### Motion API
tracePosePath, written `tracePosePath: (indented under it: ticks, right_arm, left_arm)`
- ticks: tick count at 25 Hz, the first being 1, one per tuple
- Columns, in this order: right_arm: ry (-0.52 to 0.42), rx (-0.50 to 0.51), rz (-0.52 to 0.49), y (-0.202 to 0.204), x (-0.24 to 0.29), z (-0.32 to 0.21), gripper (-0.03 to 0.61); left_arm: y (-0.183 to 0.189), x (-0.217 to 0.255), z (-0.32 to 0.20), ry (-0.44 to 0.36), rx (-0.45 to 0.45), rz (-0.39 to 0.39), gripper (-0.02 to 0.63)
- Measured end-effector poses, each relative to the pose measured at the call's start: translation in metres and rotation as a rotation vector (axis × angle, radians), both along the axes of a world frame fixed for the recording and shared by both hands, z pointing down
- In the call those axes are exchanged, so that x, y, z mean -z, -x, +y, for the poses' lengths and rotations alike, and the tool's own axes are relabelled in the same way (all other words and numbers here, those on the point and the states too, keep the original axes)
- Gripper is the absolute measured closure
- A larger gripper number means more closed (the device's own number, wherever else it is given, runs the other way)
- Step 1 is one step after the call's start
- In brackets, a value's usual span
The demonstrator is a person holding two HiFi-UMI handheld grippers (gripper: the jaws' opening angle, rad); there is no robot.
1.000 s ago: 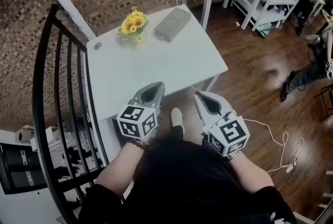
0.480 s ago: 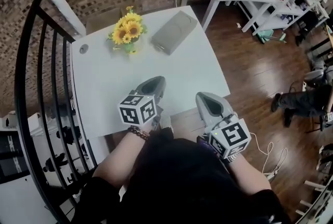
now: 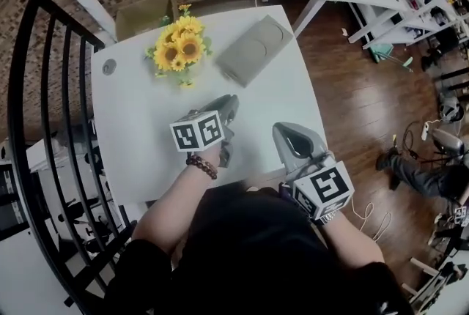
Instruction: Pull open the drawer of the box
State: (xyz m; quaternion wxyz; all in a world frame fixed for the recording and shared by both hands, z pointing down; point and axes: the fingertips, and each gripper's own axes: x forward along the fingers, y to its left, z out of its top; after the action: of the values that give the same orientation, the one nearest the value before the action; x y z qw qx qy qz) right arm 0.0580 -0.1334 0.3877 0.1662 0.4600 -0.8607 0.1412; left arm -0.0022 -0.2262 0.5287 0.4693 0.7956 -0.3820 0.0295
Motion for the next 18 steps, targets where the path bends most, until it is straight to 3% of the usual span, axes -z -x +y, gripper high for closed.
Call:
tracePosePath:
  ticks: [11,18]
  right_arm:
    - [0.066,0.093,0.010,-0.012,-0.019,-0.043,0.589]
    - [0.101,0.169,0.016,-0.022,-0.029,-0.061,0.589]
  left_arm:
    - [-0.007,-0.058,-0.051,0.198,0.167,0.105,0.478]
    - [-0.012,-0.074,-0.070,0.264,0.253,0.225,0.474]
